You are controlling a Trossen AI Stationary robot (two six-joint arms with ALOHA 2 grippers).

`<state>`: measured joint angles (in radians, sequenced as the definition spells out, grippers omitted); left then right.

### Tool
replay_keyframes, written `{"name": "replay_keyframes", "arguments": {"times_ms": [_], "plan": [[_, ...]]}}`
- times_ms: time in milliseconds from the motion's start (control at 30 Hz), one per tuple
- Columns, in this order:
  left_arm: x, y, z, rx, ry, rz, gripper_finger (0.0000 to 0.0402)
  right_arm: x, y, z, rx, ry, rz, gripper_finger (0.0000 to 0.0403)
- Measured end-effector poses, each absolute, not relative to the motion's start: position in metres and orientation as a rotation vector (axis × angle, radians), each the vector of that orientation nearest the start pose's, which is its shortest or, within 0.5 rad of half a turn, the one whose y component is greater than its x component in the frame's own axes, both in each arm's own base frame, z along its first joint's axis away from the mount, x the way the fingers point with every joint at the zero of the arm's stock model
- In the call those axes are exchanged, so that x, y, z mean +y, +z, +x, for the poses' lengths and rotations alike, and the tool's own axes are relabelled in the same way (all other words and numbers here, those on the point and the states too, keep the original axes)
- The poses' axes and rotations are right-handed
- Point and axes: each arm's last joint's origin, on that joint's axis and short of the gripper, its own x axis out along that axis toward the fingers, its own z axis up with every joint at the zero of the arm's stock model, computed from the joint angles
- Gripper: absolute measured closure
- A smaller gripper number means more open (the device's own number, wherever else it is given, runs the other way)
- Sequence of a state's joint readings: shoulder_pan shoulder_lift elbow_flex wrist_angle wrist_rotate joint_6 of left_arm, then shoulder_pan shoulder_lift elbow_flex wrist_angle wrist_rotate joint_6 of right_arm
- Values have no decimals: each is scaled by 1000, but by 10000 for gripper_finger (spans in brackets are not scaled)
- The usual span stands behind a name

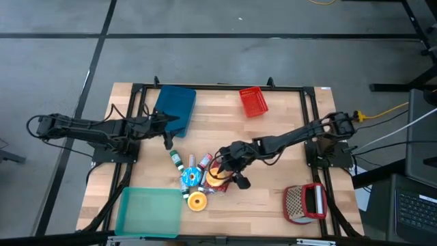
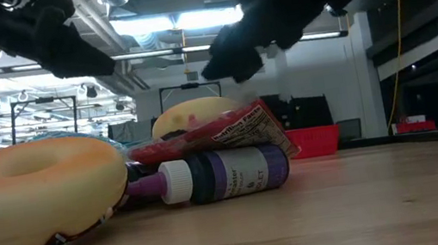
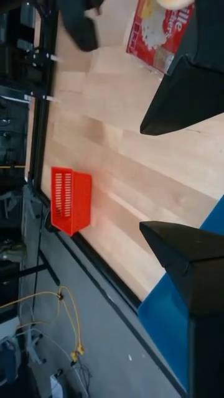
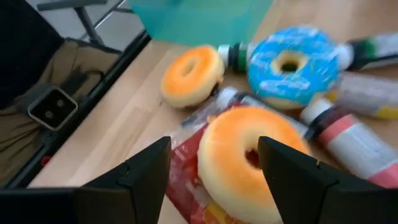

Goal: Pick & Place Food Item
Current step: Put the orange donut into the red bin

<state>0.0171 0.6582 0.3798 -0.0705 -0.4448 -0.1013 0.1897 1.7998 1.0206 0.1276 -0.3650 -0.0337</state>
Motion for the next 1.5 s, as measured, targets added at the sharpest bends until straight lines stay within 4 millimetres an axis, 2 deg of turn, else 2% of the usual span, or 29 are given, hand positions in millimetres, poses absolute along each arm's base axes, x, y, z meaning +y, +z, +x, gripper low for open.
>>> {"name": "replay_keyframes", "arguments": {"times_ms": [133,333,1000,1133,1400,1500], "plan": [[16,224,152,314,452,-33,167,78,158,373,686,554,42,158],[19,224,152,313,451,-34,167,79,155,389,679,580,43,158],[18,224,152,318,425,-36,167,76,150,388,775,563,53,164],[18,224,152,317,425,-36,167,75,150,388,775,559,51,208],[18,224,152,317,425,-36,167,73,149,388,786,548,51,374],[18,225,153,307,432,-36,167,72,150,388,778,550,42,389]]}}
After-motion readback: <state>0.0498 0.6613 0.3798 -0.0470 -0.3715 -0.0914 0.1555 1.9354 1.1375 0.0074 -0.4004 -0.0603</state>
